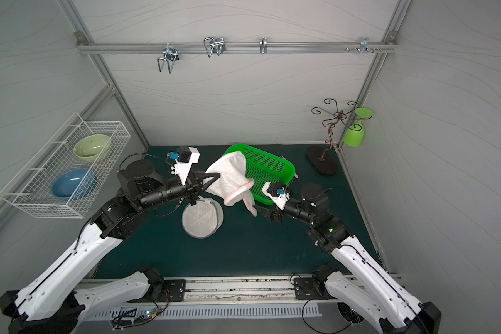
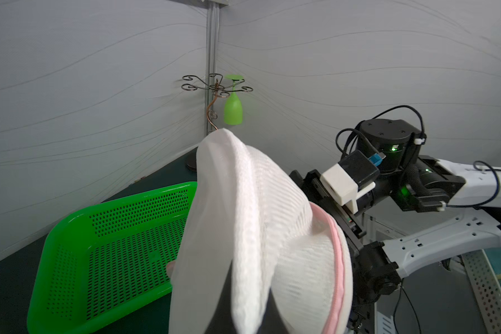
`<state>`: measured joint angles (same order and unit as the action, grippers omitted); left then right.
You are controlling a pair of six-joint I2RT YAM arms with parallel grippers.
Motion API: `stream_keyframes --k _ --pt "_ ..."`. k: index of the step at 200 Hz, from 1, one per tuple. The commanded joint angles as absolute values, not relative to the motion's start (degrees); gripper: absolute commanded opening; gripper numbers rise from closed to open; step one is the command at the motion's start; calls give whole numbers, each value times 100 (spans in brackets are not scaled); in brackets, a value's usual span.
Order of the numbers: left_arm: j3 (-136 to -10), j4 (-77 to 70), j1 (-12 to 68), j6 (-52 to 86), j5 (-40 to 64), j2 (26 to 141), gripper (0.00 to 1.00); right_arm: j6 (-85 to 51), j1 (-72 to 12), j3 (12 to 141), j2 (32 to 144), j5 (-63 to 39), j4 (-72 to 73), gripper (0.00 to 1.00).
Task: Turn the laundry bag inside out
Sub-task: Turn over the laundry bag.
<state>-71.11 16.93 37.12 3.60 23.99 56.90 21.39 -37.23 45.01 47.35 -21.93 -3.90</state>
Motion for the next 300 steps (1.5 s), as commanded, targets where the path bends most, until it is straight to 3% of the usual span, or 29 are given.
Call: stream_keyframes --k 1,47,115,167,219,277,300 --pt "-6948 816 3689 839 2942 5675 0 2118 -3941 4766 4926 -2222 637 83" --pt "-6805 783 3687 879 3420 5722 0 1932 -3962 4915 4963 -1338 1353 80" --pt "-6888 1824 3692 59 4292 5923 0 2404 -3953 5255 4777 -1450 581 79" --pt "-7192 3116 3699 -1895 5209 6228 0 2944 -3957 5897 4842 -2936 -1659 75" --pt "-7966 5046 3695 -4073 5654 6741 0 3261 -3988 6016 5004 -3687 -2416 57" --pt "-8231 5551 3696 -4451 5866 7073 0 3277 -4095 6014 5256 -3916 -2452 34" --pt "-8153 5281 3696 -4285 5510 7090 1 3258 -4091 5930 5196 -3890 -2422 16"
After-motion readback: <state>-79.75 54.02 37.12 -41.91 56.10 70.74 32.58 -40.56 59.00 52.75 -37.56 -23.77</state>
